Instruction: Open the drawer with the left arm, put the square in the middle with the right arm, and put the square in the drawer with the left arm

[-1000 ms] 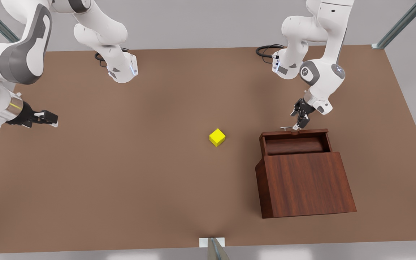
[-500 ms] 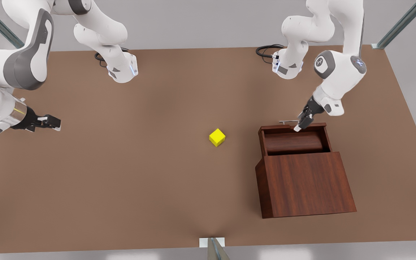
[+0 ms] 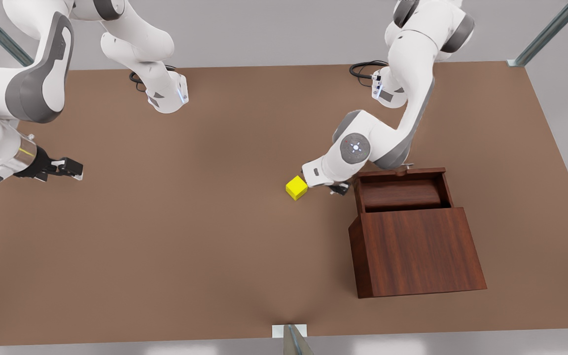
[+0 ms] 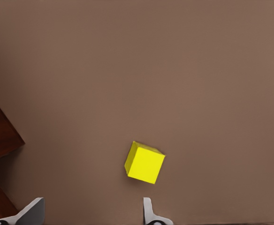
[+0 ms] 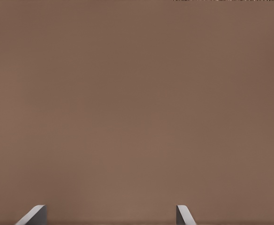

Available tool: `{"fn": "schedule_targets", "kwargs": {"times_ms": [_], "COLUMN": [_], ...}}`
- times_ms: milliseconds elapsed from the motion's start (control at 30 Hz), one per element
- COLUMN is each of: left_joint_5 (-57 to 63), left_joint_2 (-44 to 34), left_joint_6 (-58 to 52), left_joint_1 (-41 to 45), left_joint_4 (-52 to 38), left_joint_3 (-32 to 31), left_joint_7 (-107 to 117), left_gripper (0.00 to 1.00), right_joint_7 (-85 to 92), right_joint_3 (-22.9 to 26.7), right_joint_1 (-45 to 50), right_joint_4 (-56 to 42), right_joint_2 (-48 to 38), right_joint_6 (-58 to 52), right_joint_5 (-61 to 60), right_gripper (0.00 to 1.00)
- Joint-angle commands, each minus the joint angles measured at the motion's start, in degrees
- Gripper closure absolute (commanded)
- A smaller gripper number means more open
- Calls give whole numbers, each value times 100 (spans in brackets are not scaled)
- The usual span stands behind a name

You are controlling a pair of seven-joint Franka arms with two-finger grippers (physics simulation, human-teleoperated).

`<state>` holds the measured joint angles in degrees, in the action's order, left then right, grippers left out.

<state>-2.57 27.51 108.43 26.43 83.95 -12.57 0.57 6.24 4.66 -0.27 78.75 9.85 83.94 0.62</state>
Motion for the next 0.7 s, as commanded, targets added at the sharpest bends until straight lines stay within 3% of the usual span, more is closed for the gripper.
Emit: {"fn": "schedule_targets", "kwargs": {"times_ms": [0, 400, 667], "left_joint_5": [1126, 1549, 1681], "left_joint_2": [27, 897, 923], "left_joint_6": [38, 794, 1927], "left_joint_1": [186, 934, 1022], "left_joint_4": [-1, 104, 1115], "left_joint_3": [0, 0, 52], "left_joint_7": [-30, -285, -127], "left_gripper": [0, 0, 0], "right_joint_7": [0, 0, 0], "right_joint_3": [0, 0, 0], "right_joint_1": [1, -8, -8], "right_joint_4": [0, 0, 0], "right_joint_2": [0, 8, 8], "right_joint_6": [0, 0, 0], "right_joint_5": [0, -26, -26], "right_gripper": [0, 0, 0]}}
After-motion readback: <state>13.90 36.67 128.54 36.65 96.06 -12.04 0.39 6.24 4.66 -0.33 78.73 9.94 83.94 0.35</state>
